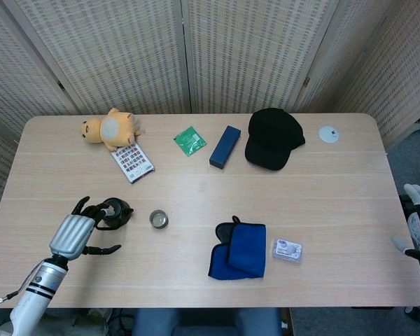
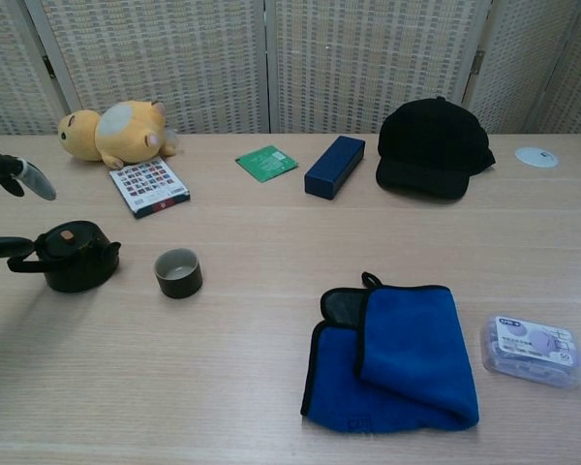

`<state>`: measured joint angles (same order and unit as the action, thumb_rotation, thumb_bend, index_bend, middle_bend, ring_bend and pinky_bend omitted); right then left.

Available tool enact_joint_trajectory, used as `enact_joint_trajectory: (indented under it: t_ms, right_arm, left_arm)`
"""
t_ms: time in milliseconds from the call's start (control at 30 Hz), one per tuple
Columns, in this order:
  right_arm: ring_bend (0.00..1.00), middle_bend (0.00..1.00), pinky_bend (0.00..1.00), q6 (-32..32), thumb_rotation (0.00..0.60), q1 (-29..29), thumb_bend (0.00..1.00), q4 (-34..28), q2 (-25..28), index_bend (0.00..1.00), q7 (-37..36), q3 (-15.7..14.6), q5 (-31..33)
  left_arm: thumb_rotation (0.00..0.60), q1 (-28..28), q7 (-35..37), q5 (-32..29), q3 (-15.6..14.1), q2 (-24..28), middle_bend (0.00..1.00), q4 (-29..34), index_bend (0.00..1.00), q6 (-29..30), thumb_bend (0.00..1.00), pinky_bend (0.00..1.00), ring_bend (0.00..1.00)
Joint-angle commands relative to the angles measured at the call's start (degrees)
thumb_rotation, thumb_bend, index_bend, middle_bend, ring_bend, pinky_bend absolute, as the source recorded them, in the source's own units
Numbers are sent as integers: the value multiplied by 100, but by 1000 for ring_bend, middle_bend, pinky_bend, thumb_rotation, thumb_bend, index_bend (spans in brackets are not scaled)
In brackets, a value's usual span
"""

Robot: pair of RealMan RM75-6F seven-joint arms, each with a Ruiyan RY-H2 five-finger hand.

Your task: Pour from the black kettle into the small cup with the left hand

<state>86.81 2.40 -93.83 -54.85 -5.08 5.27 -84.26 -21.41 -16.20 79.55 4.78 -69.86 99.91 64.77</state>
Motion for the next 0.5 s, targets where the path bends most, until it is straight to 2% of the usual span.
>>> enact_joint_trajectory:
  t_ms: [33, 167, 500]
  right_arm:
    - [0, 91, 0, -1, 600, 8, 108, 3, 5, 20, -9, 13, 7]
    - [0, 91, 0, -64, 600, 35, 108, 25, -12, 20, -3, 8, 15]
    - [0, 91, 0, -96, 600, 47, 108, 83, -27, 20, -29, 23, 53]
  left_arm:
    - [159, -50, -82, -101, -15, -8, 190, 57, 241, -62, 87, 0, 234]
    - [133, -94, -261, -211, -75, -23, 190, 65, 242, -134, 82, 0, 234]
    - [134, -186, -665, -282, -194, -144, 190, 45, 269, -151, 81, 0, 235]
